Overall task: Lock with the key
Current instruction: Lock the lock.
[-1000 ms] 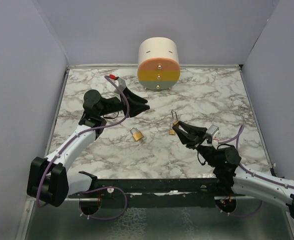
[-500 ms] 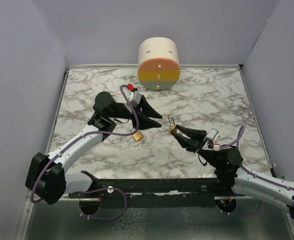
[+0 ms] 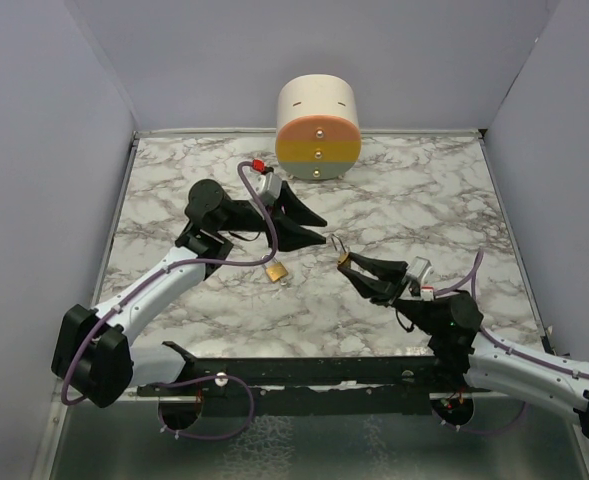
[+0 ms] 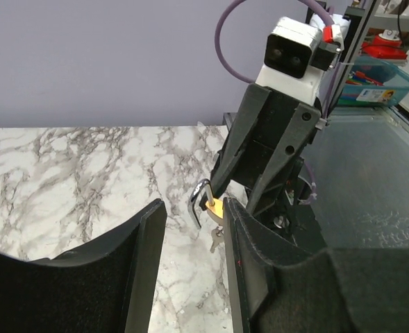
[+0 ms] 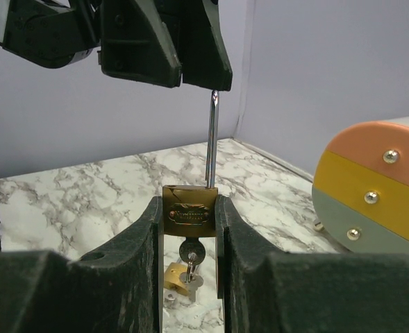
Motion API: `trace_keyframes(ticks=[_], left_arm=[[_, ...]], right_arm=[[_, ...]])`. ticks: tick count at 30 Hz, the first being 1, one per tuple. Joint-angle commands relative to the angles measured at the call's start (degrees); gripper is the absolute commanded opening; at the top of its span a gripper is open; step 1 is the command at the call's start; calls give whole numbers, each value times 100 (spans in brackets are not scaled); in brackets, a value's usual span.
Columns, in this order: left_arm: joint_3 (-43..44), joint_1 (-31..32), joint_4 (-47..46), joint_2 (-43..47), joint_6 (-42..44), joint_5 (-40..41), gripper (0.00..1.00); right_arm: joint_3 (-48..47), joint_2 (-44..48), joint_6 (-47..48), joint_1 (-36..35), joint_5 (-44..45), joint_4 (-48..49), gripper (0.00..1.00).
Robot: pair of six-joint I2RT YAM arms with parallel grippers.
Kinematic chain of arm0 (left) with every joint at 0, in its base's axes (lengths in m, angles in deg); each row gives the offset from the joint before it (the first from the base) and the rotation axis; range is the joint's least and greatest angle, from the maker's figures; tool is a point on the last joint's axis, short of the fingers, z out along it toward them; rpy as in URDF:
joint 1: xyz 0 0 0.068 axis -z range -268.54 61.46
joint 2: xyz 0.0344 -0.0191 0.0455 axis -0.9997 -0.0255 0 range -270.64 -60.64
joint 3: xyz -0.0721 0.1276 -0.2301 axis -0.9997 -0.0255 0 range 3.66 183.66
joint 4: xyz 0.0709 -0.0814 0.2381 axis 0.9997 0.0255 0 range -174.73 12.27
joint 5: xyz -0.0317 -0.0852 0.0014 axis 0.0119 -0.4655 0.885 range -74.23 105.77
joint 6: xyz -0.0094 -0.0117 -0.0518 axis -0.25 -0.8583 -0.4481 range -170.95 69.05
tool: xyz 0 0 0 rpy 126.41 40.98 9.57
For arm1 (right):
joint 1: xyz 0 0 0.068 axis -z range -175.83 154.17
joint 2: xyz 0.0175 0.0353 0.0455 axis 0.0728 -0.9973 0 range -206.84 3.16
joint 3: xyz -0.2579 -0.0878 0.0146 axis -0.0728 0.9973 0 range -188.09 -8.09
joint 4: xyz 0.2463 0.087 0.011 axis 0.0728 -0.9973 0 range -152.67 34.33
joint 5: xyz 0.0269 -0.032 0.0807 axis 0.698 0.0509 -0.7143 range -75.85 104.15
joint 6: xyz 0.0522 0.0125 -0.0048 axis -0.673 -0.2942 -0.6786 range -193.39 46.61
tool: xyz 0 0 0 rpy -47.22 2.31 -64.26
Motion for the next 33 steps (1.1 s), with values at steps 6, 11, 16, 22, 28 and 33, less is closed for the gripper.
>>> trace_keyframes(ticks=[6, 11, 16, 22, 28, 33], left_arm=[[190, 78, -150, -204, -166, 286, 39], [138, 88, -147, -236, -170, 262, 39], [67, 105, -148, -250, -171, 217, 39], [12, 123, -152, -299, -197, 122, 36], [-28, 149, -151, -317, -198, 119, 36], [14, 185, -148, -376, -212, 116, 32]], right_arm=[[-193, -76, 43, 15, -143, 50, 1], [-219, -115, 23, 11, -117, 79, 1], [-241, -150, 16, 11, -59, 140, 1], [-189, -156, -2, 18, 91, 364, 1], [-164, -137, -16, 18, 235, 509, 1], [-195, -202, -21, 14, 259, 526, 1]])
